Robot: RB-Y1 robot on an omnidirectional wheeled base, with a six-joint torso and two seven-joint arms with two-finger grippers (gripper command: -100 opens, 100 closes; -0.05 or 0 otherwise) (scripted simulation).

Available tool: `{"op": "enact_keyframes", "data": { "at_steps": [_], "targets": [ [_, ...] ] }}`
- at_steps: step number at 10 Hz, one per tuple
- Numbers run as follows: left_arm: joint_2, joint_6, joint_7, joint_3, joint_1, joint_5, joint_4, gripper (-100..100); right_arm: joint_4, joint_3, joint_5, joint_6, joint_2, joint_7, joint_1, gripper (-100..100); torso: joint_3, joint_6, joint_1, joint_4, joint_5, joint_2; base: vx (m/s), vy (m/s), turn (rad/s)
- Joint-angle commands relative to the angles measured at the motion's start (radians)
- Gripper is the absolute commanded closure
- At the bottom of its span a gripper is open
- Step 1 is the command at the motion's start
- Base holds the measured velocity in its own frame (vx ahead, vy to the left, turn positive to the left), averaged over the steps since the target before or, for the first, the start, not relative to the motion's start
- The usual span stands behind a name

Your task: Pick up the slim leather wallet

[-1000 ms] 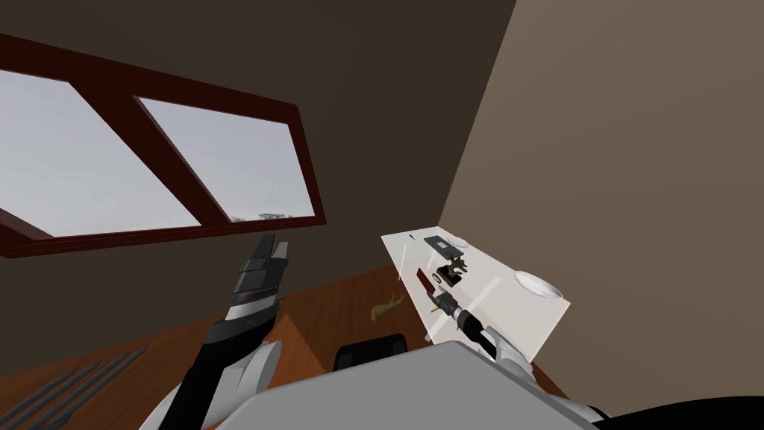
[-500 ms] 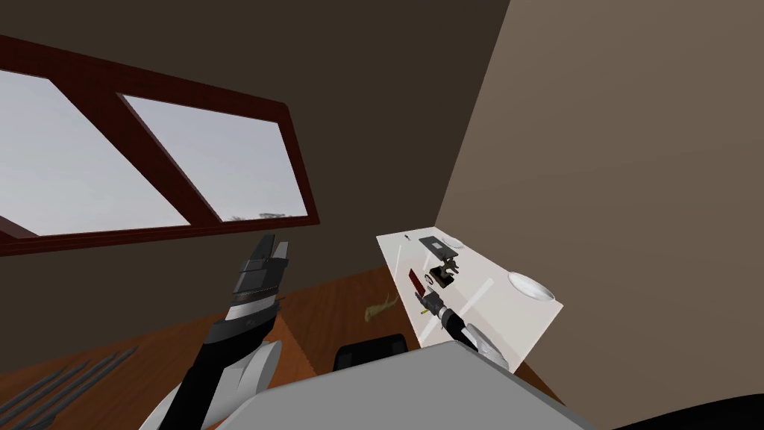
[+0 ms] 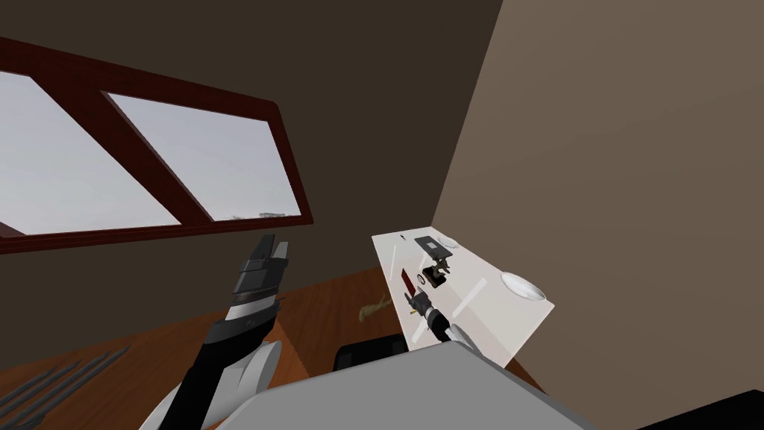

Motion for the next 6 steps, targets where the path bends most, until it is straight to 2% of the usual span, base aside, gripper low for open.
{"op": "enact_keyframes", "data": {
  "at_steps": [1,2,3,4,5,6],
  "targets": [
    [0.0,0.0,0.0,0.0,0.0,0.0,0.0,0,-0.028,0.005,0.005,0.035,0.038,0.014,0.003,-100,0.0,0.0,0.0,0.0,0.0,0.0,-0.004,-0.107,0.009],
    [0.0,0.0,0.0,0.0,0.0,0.0,0.0,0,-0.061,0.029,0.023,0.07,0.077,0.016,0.024,-100,0.0,0.0,0.002,0.0,0.0,-0.001,0.001,-0.117,-0.003],
    [0.0,0.0,0.0,0.0,0.0,0.0,0.0,0,-0.08,0.029,0.023,0.087,0.087,0.016,0.024,-100,-0.001,0.0,0.002,0.0,0.0,-0.001,-0.011,-0.098,0.006],
    [0.0,0.0,0.0,0.0,0.0,0.0,0.0,0,-0.115,0.052,0.042,0.118,0.125,0.018,0.044,-100,0.0,0.0,0.003,0.0,0.001,0.0,-0.021,-0.121,-0.005],
    [0.0,0.0,0.0,0.0,0.0,0.0,0.0,0,-0.153,0.052,0.042,0.139,0.136,0.018,0.044,-100,0.0,0.0,0.002,0.0,0.0,0.0,-0.01,-0.113,0.007],
    [0.0,0.0,0.0,0.0,0.0,0.0,0.0,0,-0.181,0.076,0.06,0.178,0.179,0.02,0.065,-100,0.0,0.0,0.002,0.0,0.0,0.0,0.007,-0.12,0.0]
  ]
}}
